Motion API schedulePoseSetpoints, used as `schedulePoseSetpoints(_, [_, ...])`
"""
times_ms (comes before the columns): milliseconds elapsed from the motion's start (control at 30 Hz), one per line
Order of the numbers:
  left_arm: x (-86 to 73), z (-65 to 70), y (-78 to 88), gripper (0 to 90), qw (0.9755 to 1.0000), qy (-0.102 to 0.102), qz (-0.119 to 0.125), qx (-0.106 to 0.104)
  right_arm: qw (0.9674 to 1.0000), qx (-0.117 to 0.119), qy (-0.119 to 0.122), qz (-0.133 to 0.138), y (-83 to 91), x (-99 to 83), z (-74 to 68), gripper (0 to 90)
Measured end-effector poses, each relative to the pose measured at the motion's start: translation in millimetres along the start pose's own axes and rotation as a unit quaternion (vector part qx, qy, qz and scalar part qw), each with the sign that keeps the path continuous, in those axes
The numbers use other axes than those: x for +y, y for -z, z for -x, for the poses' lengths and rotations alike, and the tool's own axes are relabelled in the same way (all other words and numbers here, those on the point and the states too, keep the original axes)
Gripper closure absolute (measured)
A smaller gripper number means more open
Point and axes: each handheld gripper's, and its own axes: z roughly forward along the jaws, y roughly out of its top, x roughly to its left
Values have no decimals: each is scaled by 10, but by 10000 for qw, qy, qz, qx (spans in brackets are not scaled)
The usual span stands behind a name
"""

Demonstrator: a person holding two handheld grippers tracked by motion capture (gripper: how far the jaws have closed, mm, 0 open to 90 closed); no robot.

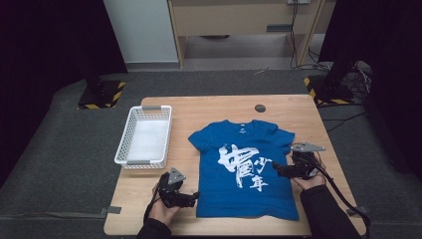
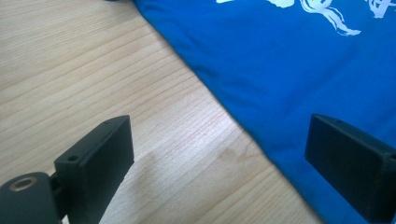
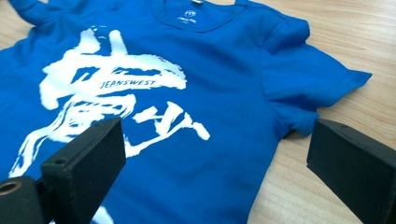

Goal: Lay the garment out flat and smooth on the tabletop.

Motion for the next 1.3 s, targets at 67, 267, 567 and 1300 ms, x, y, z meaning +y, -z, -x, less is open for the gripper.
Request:
schedulePoseSetpoints(67, [-4, -16, 9, 78, 10000, 12, -6, 6, 10000, 17, 51, 5, 30, -17, -11, 41])
schedulePoseSetpoints(267, [-17, -52, 37, 78, 10000, 1, -62, 40, 9996, 14, 235, -121, 92, -58, -51, 24])
schedulePoseSetpoints(567, [-69, -129, 93, 74, 9999, 37, -119, 66, 9994, -7, 206, -294, 216, -201, -31, 21])
schedulePoseSetpoints(1300, [-238, -322, 200, 54, 9987, -71, -462, 222, 9974, -189, 211, -667, 303, -462, 130, 7])
